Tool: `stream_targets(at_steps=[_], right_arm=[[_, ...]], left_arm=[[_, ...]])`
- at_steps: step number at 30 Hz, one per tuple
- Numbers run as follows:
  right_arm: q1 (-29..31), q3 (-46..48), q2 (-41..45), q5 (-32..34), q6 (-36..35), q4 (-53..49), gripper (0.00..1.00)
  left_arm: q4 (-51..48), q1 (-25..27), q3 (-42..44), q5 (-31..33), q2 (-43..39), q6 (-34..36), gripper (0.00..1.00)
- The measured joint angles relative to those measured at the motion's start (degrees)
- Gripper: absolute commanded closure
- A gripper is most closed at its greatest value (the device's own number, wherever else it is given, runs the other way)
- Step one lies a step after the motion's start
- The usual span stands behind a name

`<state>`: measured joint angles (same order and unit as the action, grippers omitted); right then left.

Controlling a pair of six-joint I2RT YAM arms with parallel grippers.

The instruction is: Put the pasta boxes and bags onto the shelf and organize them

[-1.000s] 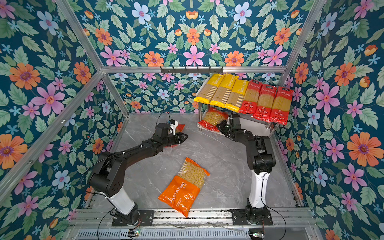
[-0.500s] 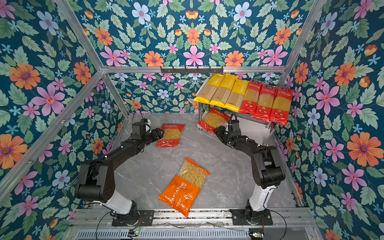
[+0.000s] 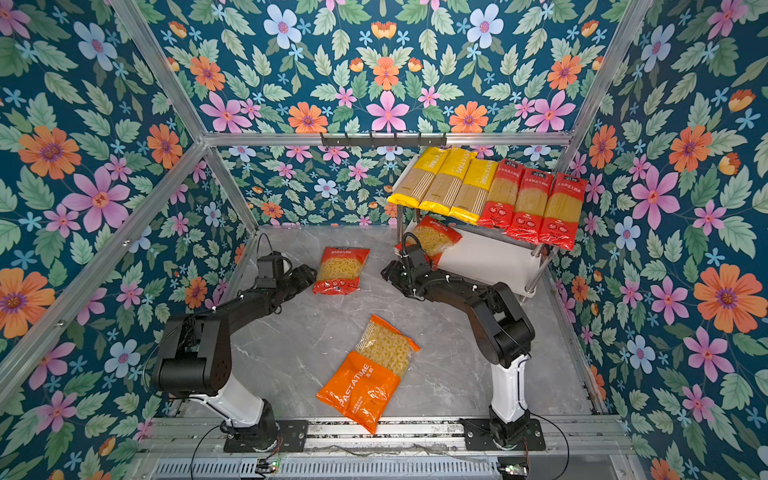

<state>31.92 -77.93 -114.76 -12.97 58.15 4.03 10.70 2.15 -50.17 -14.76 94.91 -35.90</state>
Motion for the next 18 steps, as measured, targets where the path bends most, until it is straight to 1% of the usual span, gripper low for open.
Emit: stream_targets(at_steps=[5, 11, 14, 18], right_arm=[[3.41, -8.04, -7.32, -2.08, 1.18, 0.07, 0.32], [4.94, -18.43, -15.76, -3.23, 1.92, -1.51, 0.33], [5.57, -23.61, -19.61, -4.92, 2.08, -2.43, 0.38], [6.14, -28.30, -23.10, -6.91, 2.08, -3.76, 0.50]], left_arm=[[1.84, -0.44, -0.07, -0.61, 1.49, -1.27, 0.21], [4.44, -0.35, 1.38, -2.05, 3.15, -2.45, 0.25], [5.62, -0.35, 2.49, -3.21, 3.78, -3.17, 0.27], [7.69, -0.24, 3.78, -4.74, 4.31, -4.61, 0.32]])
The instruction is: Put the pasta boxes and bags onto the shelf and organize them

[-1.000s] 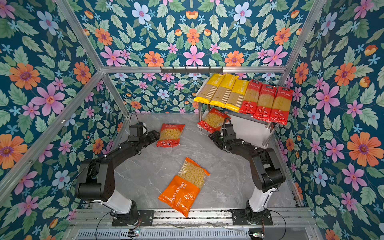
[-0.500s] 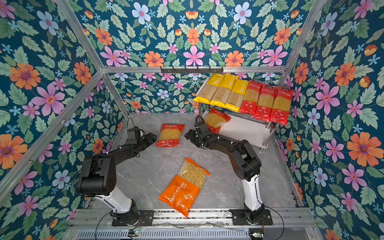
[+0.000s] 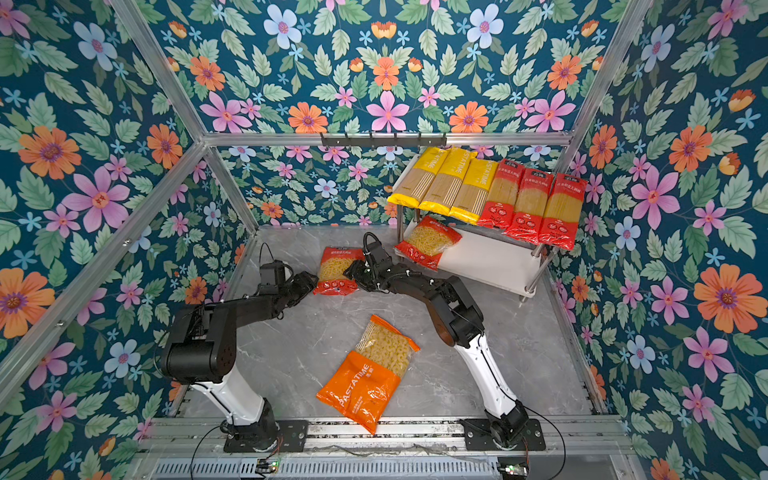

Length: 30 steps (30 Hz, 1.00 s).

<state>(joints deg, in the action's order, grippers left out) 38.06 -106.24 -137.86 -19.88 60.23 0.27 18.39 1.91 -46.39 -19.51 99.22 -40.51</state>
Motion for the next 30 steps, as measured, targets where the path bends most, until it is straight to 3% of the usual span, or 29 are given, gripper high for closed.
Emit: stream_targets(at_steps=[9, 12, 20, 30], right_arm=[[0.87, 1.51, 0.11, -2.34, -0.22, 0.46, 0.84], [0.94, 4.57, 1.75, -2.43, 0.00, 2.32, 0.91], [1.40, 15.72, 8.52, -2.45, 0.87, 7.37, 0.99], [1.64, 35.54, 22.01, -4.26, 0.63, 11.76, 1.00]], left_arm=[[3.69, 0.59, 2.91, -2.34, -0.11, -2.69, 0.40], [4.83, 1.31, 4.02, -3.10, -0.57, -3.02, 0.42], [5.81, 4.92, 7.76, -3.08, -4.48, -4.52, 0.43], [5.42, 13.66, 15.30, -1.73, -14.12, -6.23, 0.43]])
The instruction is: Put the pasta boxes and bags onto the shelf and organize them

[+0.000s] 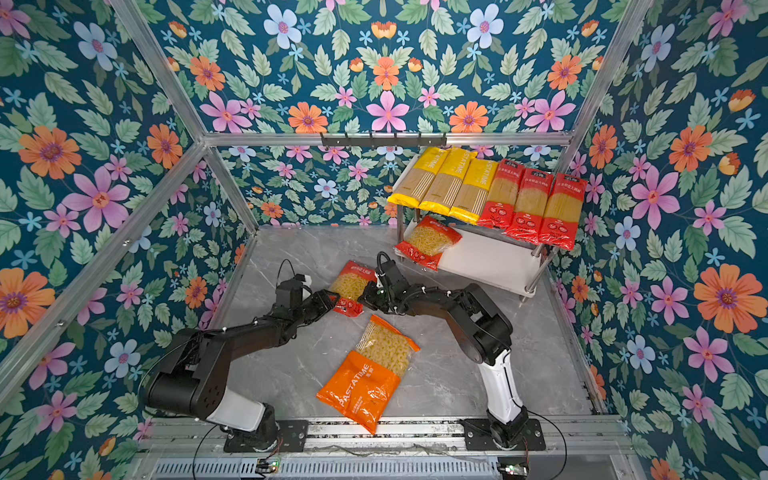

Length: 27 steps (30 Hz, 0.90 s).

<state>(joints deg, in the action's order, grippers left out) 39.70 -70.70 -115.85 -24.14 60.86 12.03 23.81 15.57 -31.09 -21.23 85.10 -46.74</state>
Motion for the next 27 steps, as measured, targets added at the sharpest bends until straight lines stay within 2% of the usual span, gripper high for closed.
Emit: stream_targets(at_steps=[3, 10, 12, 14, 20, 23, 27], right_arm=[[0.22, 5.99, 4.17, -0.94, -0.20, 0.70, 0.96], [-0.09, 12.94, 11.74, -2.14, -1.05, -1.01, 0.54], [-0.55, 13.03, 13.86, 0.63, -1.11, -3.58, 0.43], [-0.90, 12.09, 14.69, 3.82, -1.27, -6.69, 0.37], [0.48, 7.80, 10.64, 9.60, 0.61, -11.72, 0.32], [1.75, 5.07, 7.56, 10.47, 2.21, -12.83, 0.32], [2.01, 1.60, 4.37, 10.49, 3.34, -12.63, 0.31]], left_arm=[[-1.22, 1.01, 1.97, -0.31, -3.76, -1.03, 0.42], [-6.93, -1.05, 1.77, 0.24, -9.60, 1.46, 0.33], [-7.50, -2.25, 1.18, 0.28, -9.31, 2.19, 0.29], [-7.65, -2.67, -0.13, 0.48, -7.72, 3.34, 0.27], [-6.14, -2.58, -6.34, 2.01, 1.92, 7.02, 0.24], [-4.68, -1.77, -9.94, 1.57, 7.52, 8.46, 0.25], [-3.13, 1.03, -10.71, 0.46, 11.39, 9.55, 0.29]])
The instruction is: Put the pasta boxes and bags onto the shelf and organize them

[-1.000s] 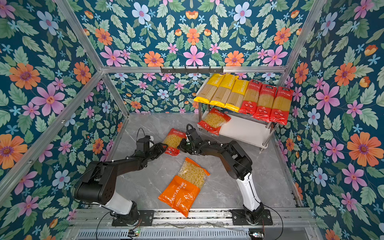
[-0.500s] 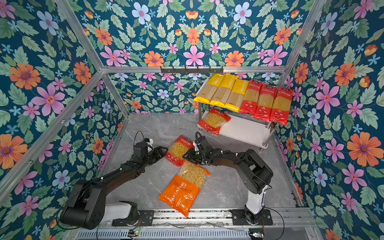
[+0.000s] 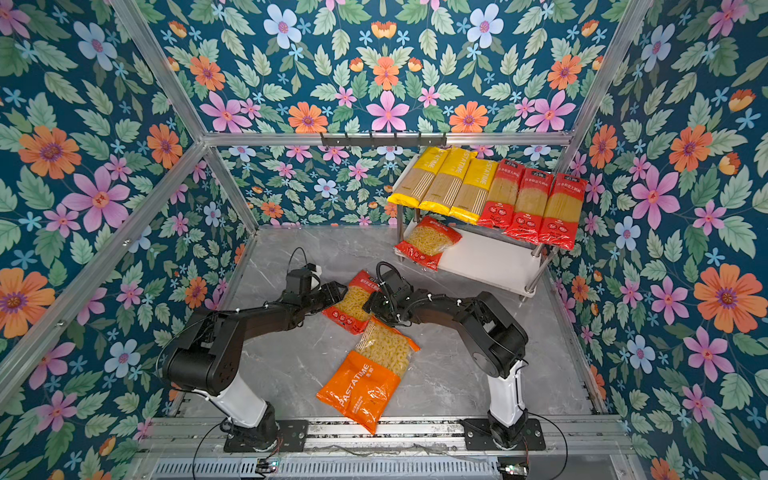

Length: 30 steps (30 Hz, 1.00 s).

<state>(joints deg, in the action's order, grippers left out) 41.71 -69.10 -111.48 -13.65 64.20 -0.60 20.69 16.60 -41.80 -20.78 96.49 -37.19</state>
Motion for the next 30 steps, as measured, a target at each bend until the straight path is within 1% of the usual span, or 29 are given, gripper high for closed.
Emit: stream_targets(at_steps=[6, 9, 13, 17, 20, 24, 30], right_arm=[[-0.20, -3.41, -4.24, -2.25, 1.09, 1.29, 0.36], [-0.26, -5.35, -5.86, -3.10, 1.03, 1.66, 0.44], [-0.33, -7.06, -6.32, -3.30, -0.31, 1.44, 0.58], [-1.09, -8.02, -6.29, -4.61, -3.63, 1.20, 0.69], [-1.51, -8.94, -6.19, -6.47, -5.79, 1.16, 0.77], [-2.19, -8.63, -4.81, -9.53, -7.37, 2.08, 0.83], [-3.87, -5.81, 0.98, -13.86, -9.11, 2.82, 0.86]], left_arm=[[3.10, 1.22, 2.93, -1.79, 0.09, -0.48, 0.36], [3.32, 1.29, 4.28, -1.77, -1.42, -0.39, 0.40], [3.56, 1.27, 4.26, -1.84, -1.01, -0.31, 0.52], [4.96, 1.27, 4.15, -3.43, -0.85, -1.36, 0.67], [5.42, 1.27, 4.24, -4.37, -1.81, -1.90, 0.74], [4.81, 1.27, 4.55, -5.07, -4.50, -3.04, 0.80], [3.69, 1.55, 4.55, -7.28, -10.78, -4.63, 0.83]])
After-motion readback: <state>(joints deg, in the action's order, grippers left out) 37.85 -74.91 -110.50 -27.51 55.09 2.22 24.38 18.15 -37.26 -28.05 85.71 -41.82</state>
